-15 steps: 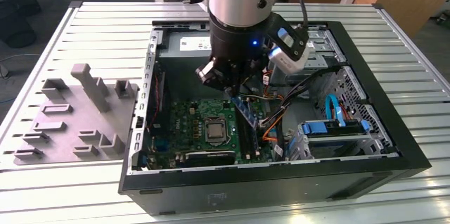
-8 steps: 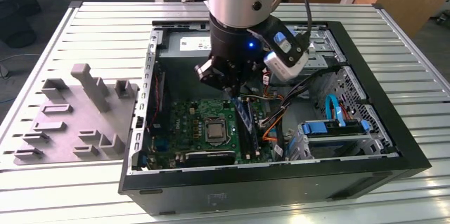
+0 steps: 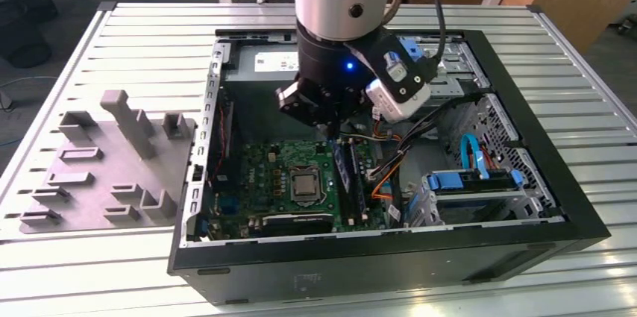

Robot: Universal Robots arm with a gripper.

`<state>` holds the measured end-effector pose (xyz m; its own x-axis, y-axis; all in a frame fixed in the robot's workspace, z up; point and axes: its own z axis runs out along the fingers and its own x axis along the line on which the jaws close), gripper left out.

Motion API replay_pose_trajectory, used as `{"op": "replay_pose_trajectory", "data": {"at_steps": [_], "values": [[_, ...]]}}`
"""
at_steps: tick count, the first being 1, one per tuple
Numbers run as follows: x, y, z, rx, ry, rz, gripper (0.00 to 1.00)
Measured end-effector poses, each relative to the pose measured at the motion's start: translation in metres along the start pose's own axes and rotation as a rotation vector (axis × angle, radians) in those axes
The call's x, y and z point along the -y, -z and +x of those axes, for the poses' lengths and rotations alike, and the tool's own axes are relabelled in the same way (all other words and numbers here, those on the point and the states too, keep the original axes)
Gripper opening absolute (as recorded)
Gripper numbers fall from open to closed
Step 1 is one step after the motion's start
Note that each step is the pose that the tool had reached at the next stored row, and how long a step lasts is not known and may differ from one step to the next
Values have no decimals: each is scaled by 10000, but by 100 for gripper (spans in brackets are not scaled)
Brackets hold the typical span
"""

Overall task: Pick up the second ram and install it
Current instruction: 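Insert the second ram into the second slot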

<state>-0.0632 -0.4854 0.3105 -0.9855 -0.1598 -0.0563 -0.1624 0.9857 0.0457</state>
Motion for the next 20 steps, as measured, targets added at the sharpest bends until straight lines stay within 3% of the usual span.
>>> {"op": "replay_pose_trajectory", "data": {"at_steps": [9,20], "values": [[1,-20,1,70,-1541,87,13],[12,-89,-93,67,-1474,82,13]]}}
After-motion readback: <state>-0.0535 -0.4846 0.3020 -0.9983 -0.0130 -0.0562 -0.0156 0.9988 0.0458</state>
